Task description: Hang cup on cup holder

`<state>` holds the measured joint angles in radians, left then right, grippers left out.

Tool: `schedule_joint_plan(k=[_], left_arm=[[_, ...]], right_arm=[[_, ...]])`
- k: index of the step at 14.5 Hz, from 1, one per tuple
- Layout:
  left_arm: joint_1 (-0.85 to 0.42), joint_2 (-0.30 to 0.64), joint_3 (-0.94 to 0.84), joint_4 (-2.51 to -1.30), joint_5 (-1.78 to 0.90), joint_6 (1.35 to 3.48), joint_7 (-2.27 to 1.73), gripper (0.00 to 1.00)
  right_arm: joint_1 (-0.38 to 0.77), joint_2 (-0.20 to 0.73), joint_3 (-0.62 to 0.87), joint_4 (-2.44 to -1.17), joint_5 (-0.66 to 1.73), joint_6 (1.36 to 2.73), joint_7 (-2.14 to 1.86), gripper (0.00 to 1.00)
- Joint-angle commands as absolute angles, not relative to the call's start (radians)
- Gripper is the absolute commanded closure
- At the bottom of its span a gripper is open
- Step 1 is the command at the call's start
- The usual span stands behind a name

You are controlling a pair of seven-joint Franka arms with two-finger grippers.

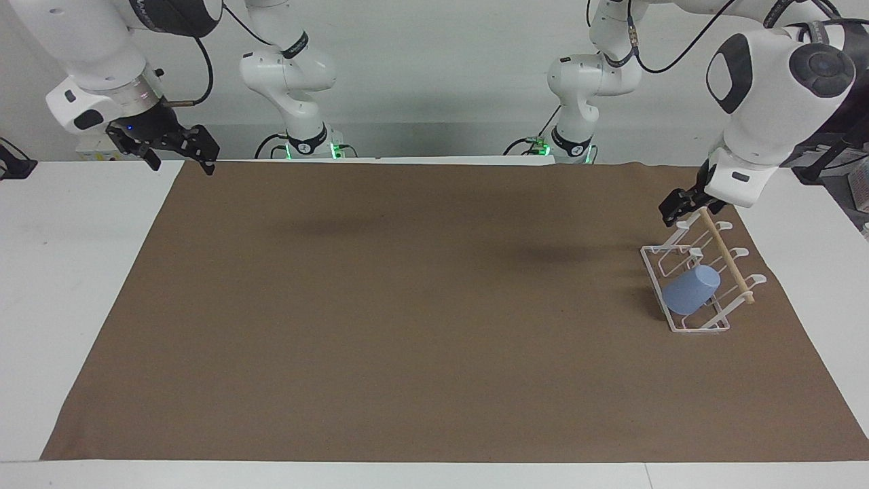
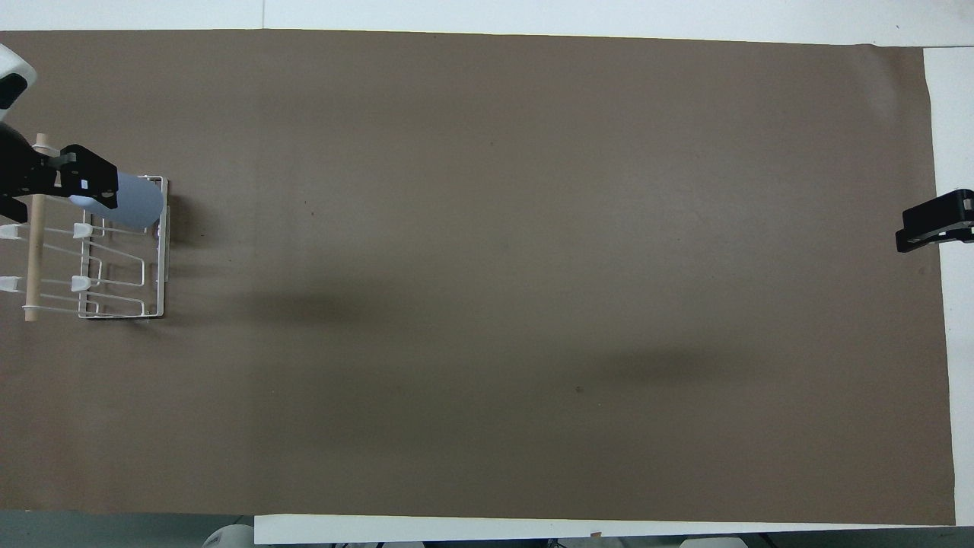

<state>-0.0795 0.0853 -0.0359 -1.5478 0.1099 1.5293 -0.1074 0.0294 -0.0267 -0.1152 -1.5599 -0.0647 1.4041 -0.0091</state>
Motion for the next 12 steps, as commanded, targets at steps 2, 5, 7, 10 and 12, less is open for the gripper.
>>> schedule_joint_plan(k=[2,5,7,10,12], left_arm=[[-0.077,0.087,-0.014,-1.500,0.075,1.512,0.040,0.00],[-0.060,0.077,0.001,-1.502,-0.006,1.583,0.018,0.00],[-0.046,0.072,0.008,-1.505,-0.046,1.589,0.018,0.00],[-0.058,0.075,0.009,-1.502,-0.038,1.594,-0.001,0.00],[-0.057,0.071,0.009,-1.502,-0.038,1.586,-0.014,0.00]], right_arm=[[0.018,-0.020,-0.114,-1.551,-0.049,1.397,-0.029,0.00],[0.017,-0.021,-0.114,-1.551,-0.049,1.396,-0.031,0.00],[0.017,-0.021,-0.114,-1.551,-0.049,1.396,-0.032,0.00],[0.015,-0.021,-0.115,-1.551,-0.049,1.396,-0.032,0.00],[0.017,-0.021,-0.115,-1.551,-0.049,1.397,-0.032,0.00]])
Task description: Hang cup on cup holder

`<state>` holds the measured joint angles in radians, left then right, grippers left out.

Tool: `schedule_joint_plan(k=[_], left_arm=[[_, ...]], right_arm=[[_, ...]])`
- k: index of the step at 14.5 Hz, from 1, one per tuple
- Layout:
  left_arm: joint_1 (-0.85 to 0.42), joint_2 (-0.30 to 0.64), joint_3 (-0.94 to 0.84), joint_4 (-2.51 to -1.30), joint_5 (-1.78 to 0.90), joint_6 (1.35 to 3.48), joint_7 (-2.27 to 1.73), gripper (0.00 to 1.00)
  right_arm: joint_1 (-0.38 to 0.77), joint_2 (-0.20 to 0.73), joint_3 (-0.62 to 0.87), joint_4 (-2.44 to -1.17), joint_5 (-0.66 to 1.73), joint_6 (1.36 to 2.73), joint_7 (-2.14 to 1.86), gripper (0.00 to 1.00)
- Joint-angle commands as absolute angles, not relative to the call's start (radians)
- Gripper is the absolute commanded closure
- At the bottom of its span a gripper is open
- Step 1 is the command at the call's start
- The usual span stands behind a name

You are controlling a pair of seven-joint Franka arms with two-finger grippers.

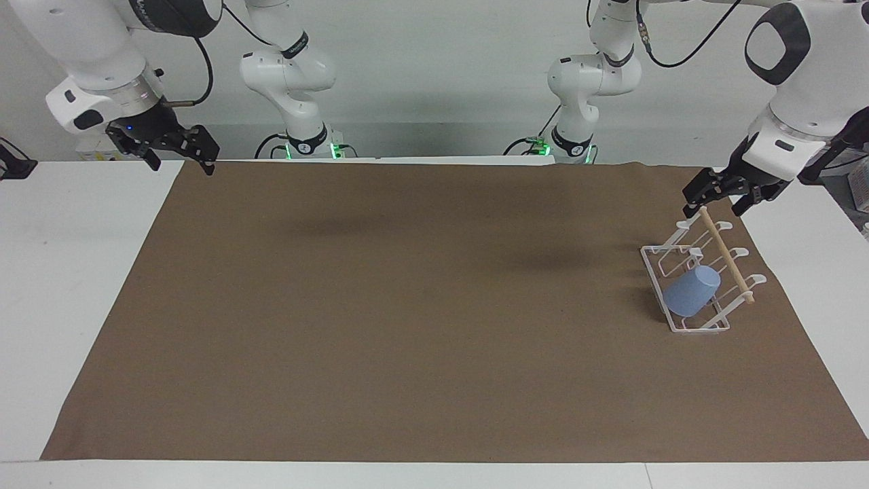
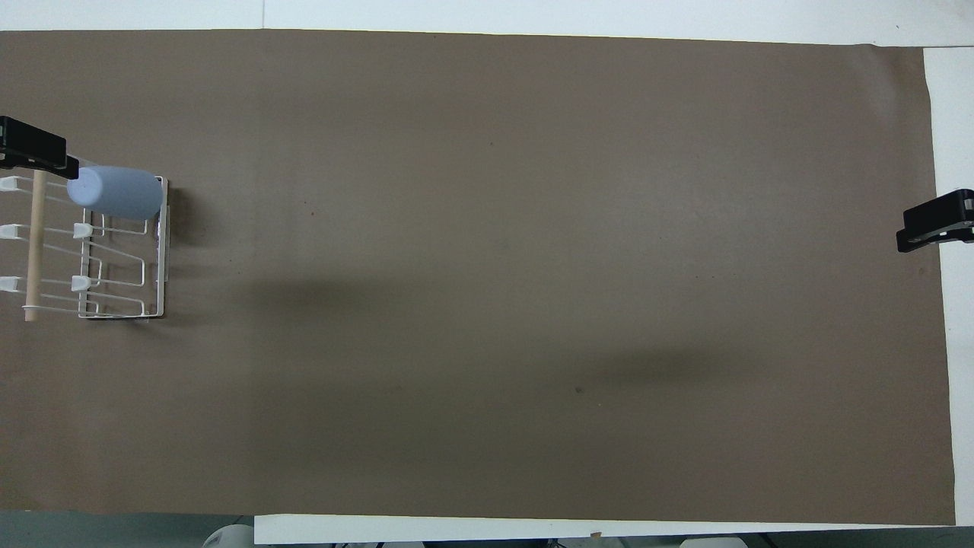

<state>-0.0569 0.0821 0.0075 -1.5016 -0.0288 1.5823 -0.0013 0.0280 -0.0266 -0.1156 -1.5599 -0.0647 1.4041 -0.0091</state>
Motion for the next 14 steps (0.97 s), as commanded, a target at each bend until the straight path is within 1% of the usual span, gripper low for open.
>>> schedule_joint_plan(k=[1,14], left_arm=[[-0.055,0.071,0.011,-1.499,-0.038,1.580,-0.012,0.00],[-0.058,0.023,-0.002,-1.502,0.009,1.548,0.031,0.00]], right_arm=[[0.017,-0.021,-0.115,-1.551,-0.049,1.397,-0.032,0.00],[0.017,-0.021,-0.115,-1.555,-0.049,1.396,-0.034,0.00]])
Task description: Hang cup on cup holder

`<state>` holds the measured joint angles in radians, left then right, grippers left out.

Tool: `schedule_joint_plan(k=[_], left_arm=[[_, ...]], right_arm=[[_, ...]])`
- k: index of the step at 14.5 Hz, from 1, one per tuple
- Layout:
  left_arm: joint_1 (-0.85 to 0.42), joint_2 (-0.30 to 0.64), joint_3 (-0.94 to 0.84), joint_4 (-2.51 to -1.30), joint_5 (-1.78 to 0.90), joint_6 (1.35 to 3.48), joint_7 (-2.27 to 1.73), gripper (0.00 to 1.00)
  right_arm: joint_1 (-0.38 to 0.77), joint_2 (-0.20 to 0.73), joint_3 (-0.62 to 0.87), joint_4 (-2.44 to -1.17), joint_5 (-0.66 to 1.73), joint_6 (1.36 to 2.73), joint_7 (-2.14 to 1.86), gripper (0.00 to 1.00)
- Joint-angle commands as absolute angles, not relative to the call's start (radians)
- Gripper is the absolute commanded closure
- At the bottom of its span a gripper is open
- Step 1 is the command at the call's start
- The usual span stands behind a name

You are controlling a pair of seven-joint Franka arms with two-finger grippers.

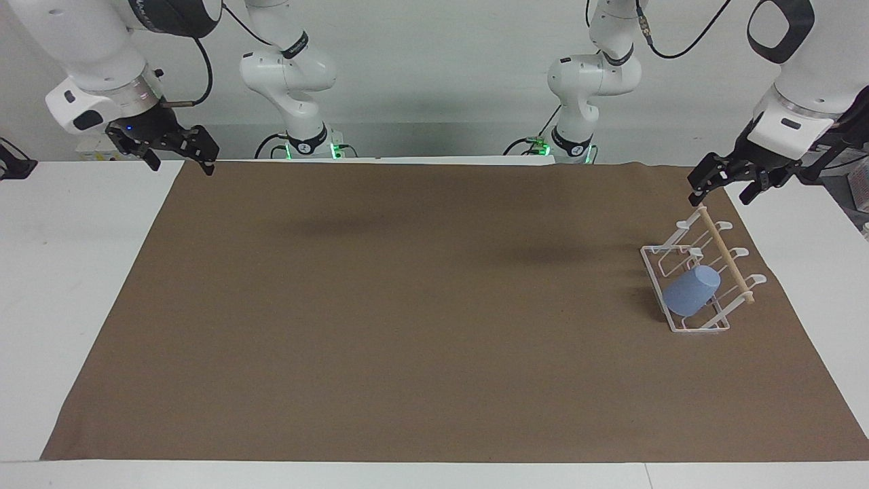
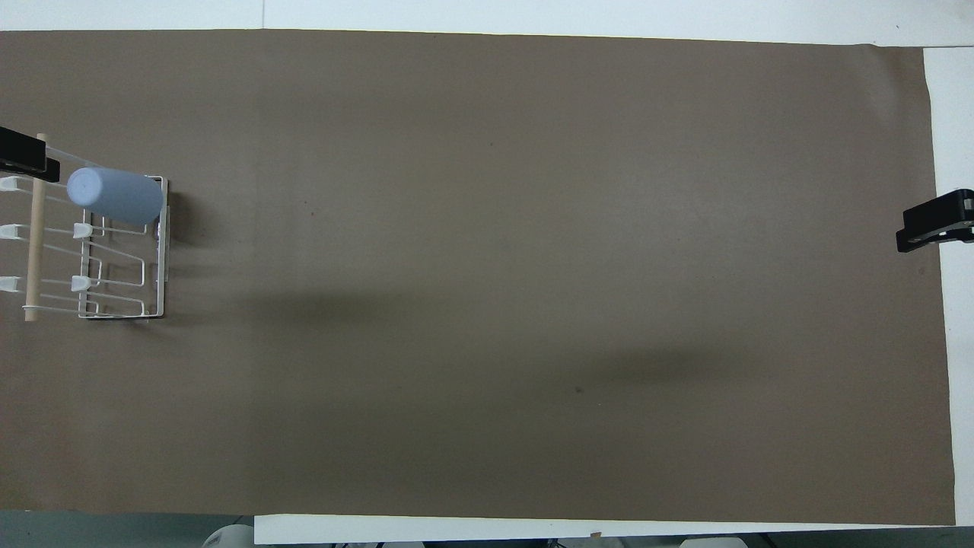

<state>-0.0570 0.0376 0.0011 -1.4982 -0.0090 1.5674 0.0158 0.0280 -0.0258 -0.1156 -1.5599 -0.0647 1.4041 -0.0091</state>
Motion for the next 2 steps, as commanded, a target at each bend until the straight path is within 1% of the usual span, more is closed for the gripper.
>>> schedule_joint_plan(k=[1,2], left_arm=[[-0.058,0.023,-0.002,-1.502,0.009,1.548,0.031,0.00],[-0.058,0.023,-0.002,-1.502,0.011,1.548,0.031,0.00]], right_arm=[[0.017,-0.021,-0.115,-1.555,-0.049,1.396,-0.034,0.00],[0.017,-0.023,-0.115,-1.555,-0.049,1.397,-0.034,0.00]])
